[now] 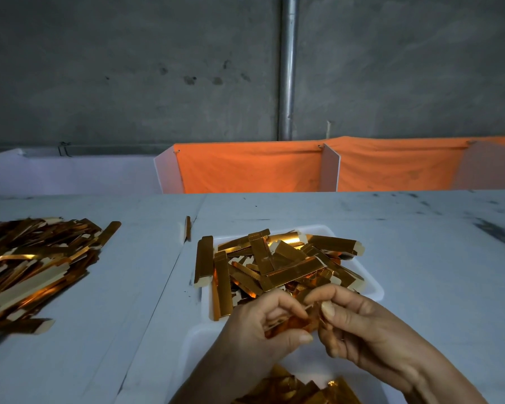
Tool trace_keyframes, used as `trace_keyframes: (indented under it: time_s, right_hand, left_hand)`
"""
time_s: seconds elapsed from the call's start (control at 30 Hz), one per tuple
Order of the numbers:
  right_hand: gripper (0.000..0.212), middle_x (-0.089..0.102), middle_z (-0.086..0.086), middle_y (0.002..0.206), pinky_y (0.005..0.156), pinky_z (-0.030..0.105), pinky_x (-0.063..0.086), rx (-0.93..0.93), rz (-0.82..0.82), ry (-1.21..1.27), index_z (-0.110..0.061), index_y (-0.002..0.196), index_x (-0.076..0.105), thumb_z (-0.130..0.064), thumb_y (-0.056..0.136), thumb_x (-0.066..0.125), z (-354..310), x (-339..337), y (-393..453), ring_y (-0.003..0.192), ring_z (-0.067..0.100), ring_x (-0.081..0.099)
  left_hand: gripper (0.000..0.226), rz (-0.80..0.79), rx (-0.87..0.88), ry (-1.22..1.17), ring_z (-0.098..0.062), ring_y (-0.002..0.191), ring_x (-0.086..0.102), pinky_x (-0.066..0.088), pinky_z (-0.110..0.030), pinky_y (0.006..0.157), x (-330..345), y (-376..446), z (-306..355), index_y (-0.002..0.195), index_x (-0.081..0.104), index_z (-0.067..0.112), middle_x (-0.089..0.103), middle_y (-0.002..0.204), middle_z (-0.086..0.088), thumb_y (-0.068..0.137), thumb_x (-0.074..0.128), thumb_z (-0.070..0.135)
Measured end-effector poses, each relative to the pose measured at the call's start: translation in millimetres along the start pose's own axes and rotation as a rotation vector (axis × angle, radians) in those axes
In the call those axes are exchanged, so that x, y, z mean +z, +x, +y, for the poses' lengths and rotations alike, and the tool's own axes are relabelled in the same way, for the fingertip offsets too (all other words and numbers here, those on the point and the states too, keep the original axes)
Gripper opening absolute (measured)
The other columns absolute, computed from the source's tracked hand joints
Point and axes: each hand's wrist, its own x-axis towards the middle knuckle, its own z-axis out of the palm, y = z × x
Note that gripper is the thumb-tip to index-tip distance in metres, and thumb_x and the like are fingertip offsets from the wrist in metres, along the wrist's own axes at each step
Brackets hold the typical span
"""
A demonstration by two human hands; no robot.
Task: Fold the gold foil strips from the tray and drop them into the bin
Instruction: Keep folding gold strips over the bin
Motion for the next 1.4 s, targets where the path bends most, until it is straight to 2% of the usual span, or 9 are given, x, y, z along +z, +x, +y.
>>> trace_keyframes:
  time_s: [0.1,0.33,0.57,0.67,0.77,0.97,1.17,1.27,1.4]
  right_hand:
    - [0.049,0.056,0.009,0.06,0.049,0.023,0.05,0.006,-0.02,-0.028,-0.006,0.091,0.073,-0.026,0.052,0.095,-0.8,-1.1,-0.8,0.048,0.016,0.055]
    - [0.04,0.052,0.012,0.059,0.048,0.025,0.049,0.043,0.013,-0.031,-0.002,0.084,0.07,-0.022,0.057,0.092,3.1,-4.4,1.4,0.047,0.018,0.055]
    - [0.016,0.055,0.009,0.058,0.048,0.021,0.045,0.155,-0.045,-0.19,-0.009,0.077,0.066,-0.02,0.075,0.077,-1.9,-8.1,-1.2,0.046,0.016,0.056]
    - [0.02,0.05,0.006,0.054,0.045,0.018,0.041,0.264,-0.081,-0.27,-0.007,0.086,0.068,-0.025,0.081,0.076,-5.8,-13.1,-4.1,0.041,0.012,0.052]
    - [0.026,0.042,0.006,0.053,0.043,0.018,0.036,0.266,-0.012,-0.333,-0.006,0.097,0.07,-0.028,0.083,0.07,-5.2,-15.0,-3.7,0.038,0.011,0.042]
    - [0.016,0.054,0.012,0.062,0.053,0.025,0.049,-0.064,0.37,-0.213,-0.009,0.089,0.074,-0.015,0.085,0.06,1.6,-0.1,6.3,0.054,0.02,0.055]
    - [0.023,0.066,-0.012,0.089,0.077,0.019,0.046,-0.3,0.733,-0.948,-0.033,0.084,0.066,-0.014,0.094,0.057,15.1,9.0,20.4,0.09,0.008,0.059]
    - [0.02,0.061,-0.013,0.108,0.088,0.018,0.036,-0.325,0.726,-1.285,-0.031,0.099,0.065,-0.014,0.093,0.058,18.4,3.9,33.7,0.104,0.006,0.049]
    - [0.043,0.045,-0.009,0.143,0.111,0.024,0.027,-0.255,0.631,-1.565,-0.027,0.136,0.051,-0.018,0.094,0.055,20.6,1.3,62.4,0.137,0.011,0.031]
  left_hand:
    - [0.024,0.006,0.002,0.029,-0.005,0.103,0.062,0.051,-0.035,0.09,0.3,-1.0,0.1,0.099,0.06,0.044,0.069,0.103,0.017,0.076,0.068,0.046]
    - [0.027,-0.026,-0.029,0.036,0.006,0.106,0.058,0.048,-0.028,0.093,-0.1,-0.2,1.2,0.099,0.056,0.047,0.066,0.107,0.026,0.075,0.068,0.045]
    - [0.032,-0.22,-0.111,-0.101,-0.002,0.086,0.065,0.047,-0.027,0.08,-0.6,1.8,-3.5,0.091,0.056,0.043,0.07,0.09,0.009,0.069,0.079,0.043]
    - [0.023,-0.28,-0.137,-0.072,-0.012,0.096,0.066,0.052,-0.038,0.088,0.9,2.6,-2.5,0.089,0.062,0.037,0.071,0.1,0.001,0.073,0.077,0.044]
    - [0.036,-0.157,-0.076,0.158,-0.005,0.086,0.061,0.05,-0.032,0.079,2.2,5.3,-4.2,0.083,0.068,0.029,0.067,0.09,0.004,0.076,0.059,0.063]
    - [0.032,0.248,-0.061,0.574,0.0,0.085,0.049,0.04,-0.015,0.074,1.7,8.3,-14.7,0.087,0.061,0.023,0.054,0.086,0.014,0.096,0.042,0.047]
    - [0.03,0.258,-0.179,0.812,-0.001,0.108,0.042,0.029,-0.013,0.093,0.9,13.8,-23.2,0.121,0.053,0.03,0.052,0.122,0.014,0.101,0.033,0.038]
    - [0.028,0.152,-0.236,0.803,-0.005,0.111,0.048,0.04,-0.016,0.094,2.7,17.6,-22.9,0.123,0.052,0.024,0.053,0.125,0.008,0.101,0.036,0.031]
    - [0.029,0.166,-0.199,0.792,-0.004,0.109,0.049,0.041,-0.014,0.09,0.7,16.6,-23.4,0.124,0.053,0.024,0.055,0.124,0.009,0.102,0.034,0.027]
